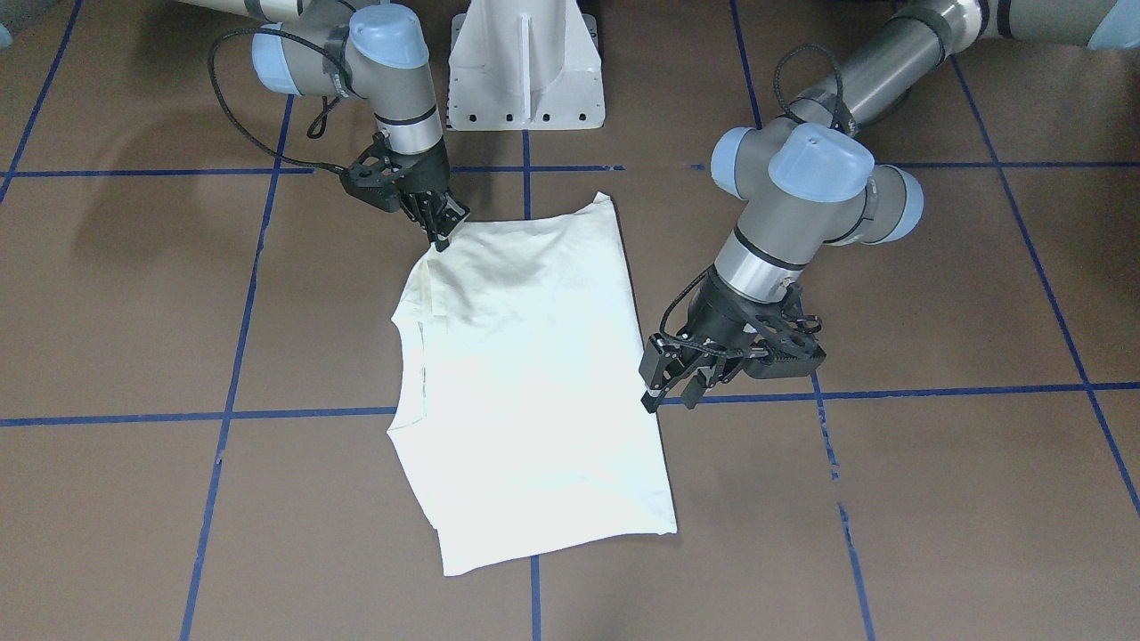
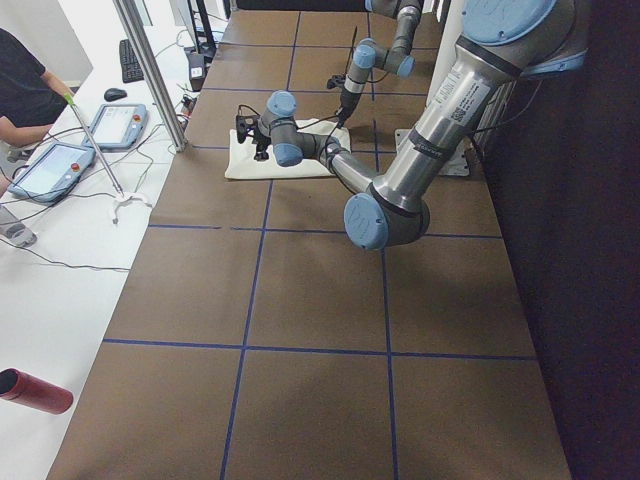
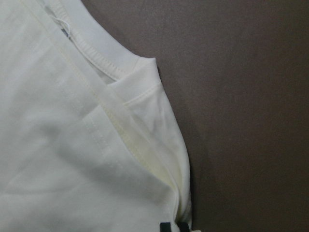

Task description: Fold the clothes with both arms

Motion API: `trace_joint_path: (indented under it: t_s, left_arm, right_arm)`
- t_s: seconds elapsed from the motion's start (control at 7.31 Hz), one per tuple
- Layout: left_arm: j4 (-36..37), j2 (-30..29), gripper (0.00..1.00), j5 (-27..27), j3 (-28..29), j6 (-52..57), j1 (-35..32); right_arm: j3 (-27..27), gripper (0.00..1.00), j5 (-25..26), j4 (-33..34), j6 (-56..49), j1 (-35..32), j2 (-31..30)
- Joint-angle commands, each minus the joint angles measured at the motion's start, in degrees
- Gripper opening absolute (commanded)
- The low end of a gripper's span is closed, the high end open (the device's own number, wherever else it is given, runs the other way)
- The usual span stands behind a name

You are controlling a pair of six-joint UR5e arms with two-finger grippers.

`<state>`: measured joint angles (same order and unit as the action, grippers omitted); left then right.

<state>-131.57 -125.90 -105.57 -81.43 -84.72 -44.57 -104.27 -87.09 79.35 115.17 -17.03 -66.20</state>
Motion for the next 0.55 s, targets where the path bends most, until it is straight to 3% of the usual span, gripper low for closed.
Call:
trace_joint_path:
  t_s: [0.0, 0.41]
  left_arm:
    - [0.00, 0.22, 0.63, 0.10, -0.13, -0.18, 0.01]
    - [0.00, 4.06, 0.63, -0.25, -5.02, -0.27, 0.01]
  right_arm:
    - [-0.05, 0.00, -0.18, -0.07, -0.04, 0.06, 0.11]
    - [-2.77, 0.00, -0.18, 0.02, 0.05, -0.11, -0.24]
